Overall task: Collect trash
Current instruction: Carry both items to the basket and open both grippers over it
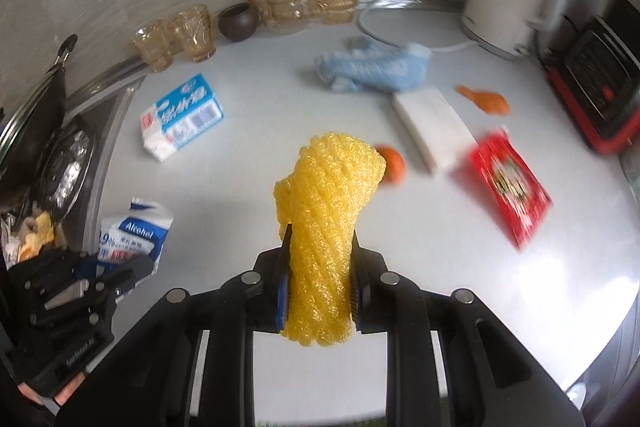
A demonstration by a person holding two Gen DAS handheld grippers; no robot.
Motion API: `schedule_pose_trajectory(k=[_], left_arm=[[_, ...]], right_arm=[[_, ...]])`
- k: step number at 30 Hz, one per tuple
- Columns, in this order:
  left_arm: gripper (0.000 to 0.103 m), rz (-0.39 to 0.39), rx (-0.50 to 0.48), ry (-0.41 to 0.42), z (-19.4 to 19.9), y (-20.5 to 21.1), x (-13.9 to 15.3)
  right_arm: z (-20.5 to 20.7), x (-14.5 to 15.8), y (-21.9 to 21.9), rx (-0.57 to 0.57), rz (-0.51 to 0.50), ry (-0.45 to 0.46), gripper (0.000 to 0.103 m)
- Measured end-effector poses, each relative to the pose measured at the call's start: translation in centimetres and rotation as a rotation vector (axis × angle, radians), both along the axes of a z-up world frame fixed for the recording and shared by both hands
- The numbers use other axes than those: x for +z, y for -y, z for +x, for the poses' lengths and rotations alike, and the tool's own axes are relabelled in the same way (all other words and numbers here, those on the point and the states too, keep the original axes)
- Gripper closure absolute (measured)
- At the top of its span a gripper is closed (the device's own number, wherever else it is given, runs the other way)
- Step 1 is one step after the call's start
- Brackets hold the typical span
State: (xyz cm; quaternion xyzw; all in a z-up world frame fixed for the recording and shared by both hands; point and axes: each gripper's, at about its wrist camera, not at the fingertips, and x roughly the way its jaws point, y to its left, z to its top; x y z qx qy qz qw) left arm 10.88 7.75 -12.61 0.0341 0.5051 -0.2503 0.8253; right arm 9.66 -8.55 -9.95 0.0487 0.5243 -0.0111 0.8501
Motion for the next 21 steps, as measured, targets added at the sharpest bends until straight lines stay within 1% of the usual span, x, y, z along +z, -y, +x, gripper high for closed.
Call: schedule_pose_trajectory(k=[2, 5, 9, 12, 15, 17, 21], left_arm=[[0.082, 0.003, -0.025, -0.001, -1.8, 0.4, 0.3], [0.082, 0.000, -0.047, -0.003, -4.9, 1.1, 0.7], [0.082, -0.013, -0.075, -0.024, -9.1, 2.3, 0.8], [0.082, -0.004, -0.101, -0.027, -12.4, 3.6, 0.6], [0.082, 0.005, -0.122, -0.037, -15.6, 4.9, 0.0], [0.082, 0.023, -0.120, -0.054, -17.4, 5.8, -0.7], [0.082, 0.033, -0.113, -0.099, -20.3, 7.6, -2.4]], right_arm=[[-2.7, 0.4, 0.2, -0.007, 0.002, -0.001, 0.080], [-5.7, 0.5, 0.5, -0.005, 0.010, -0.004, 0.080], [-10.7, 0.5, 0.8, 0.046, 0.021, -0.026, 0.080], [-13.4, 0.1, 1.5, 0.072, 0.035, -0.045, 0.080], [-16.4, -0.2, 2.4, 0.100, 0.051, -0.056, 0.080], [-18.1, -0.4, 3.1, 0.117, 0.057, -0.065, 0.080], [-20.7, -0.8, 4.1, 0.151, 0.059, -0.072, 0.080]])
